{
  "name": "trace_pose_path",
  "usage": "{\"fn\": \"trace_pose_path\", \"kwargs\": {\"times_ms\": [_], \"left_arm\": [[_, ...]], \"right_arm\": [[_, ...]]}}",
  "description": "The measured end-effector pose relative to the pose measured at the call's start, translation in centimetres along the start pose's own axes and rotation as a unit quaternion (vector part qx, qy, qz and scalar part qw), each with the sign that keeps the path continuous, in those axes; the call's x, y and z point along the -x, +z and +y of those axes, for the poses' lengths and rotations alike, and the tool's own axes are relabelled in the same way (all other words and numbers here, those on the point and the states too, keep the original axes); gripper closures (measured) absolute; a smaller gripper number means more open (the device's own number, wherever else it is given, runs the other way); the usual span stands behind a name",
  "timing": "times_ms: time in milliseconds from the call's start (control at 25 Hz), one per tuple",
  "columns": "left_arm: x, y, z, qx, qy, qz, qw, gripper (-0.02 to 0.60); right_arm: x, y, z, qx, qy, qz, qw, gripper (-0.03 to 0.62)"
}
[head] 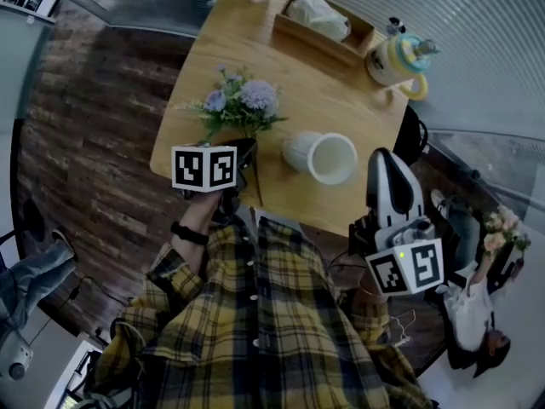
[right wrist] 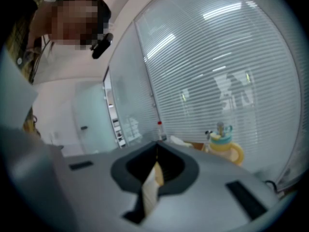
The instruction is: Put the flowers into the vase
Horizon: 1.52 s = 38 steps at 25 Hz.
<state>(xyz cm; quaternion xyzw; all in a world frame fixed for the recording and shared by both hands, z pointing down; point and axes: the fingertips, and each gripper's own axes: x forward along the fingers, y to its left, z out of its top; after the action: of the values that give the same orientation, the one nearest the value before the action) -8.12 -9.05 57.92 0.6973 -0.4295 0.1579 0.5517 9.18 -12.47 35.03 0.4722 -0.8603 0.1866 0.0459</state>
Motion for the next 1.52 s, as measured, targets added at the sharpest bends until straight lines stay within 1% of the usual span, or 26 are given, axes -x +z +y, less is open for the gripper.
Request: {"fn": "trace_pose_path", "kwargs": {"times_ms": [200,440,560,720,920,1120,1280,1520], "left_arm": [[2.2,2.4,-1.0,-0.038,-0.004,-0.033,0.9987,0.561],[5.4,5.5,-3.2,-0.064,-0.026,-0.080,0.9944,0.561],[6.9,7.5,-5.1,-0.090,-0.041,-0.105,0.9895,0.561],[9.0,9.9,-8.6,-0.128,-0.067,-0.138,0.9799,0.561],[11.7,12.7,-12.6,-0.186,-0.087,-0.181,0.9618,0.561],[14.2,14.8,-17.2,-0.243,-0.111,-0.216,0.9389,0.561],[15.2,15.6,-20.8,-0.291,-0.128,-0.230,0.9196,0.561],[15.3,15.9,-25.7,-0.348,-0.148,-0.242,0.8936,0.561]], "right_arm": [[0.6,0.5,0.3,0.010,-0.010,-0.010,1.000,0.582],[1.3,0.8,0.7,0.015,-0.024,-0.019,0.999,0.582],[1.5,0.9,0.8,0.015,-0.029,-0.024,0.999,0.581],[2.0,1.0,0.9,0.013,-0.035,-0.027,0.999,0.581],[2.8,1.0,0.8,0.010,-0.045,-0.034,0.998,0.580],[3.9,1.1,0.6,0.006,-0.058,-0.043,0.997,0.580],[4.6,1.4,0.3,0.004,-0.070,-0.051,0.996,0.581],[5.4,1.6,-0.9,-0.002,-0.084,-0.059,0.995,0.581]]}}
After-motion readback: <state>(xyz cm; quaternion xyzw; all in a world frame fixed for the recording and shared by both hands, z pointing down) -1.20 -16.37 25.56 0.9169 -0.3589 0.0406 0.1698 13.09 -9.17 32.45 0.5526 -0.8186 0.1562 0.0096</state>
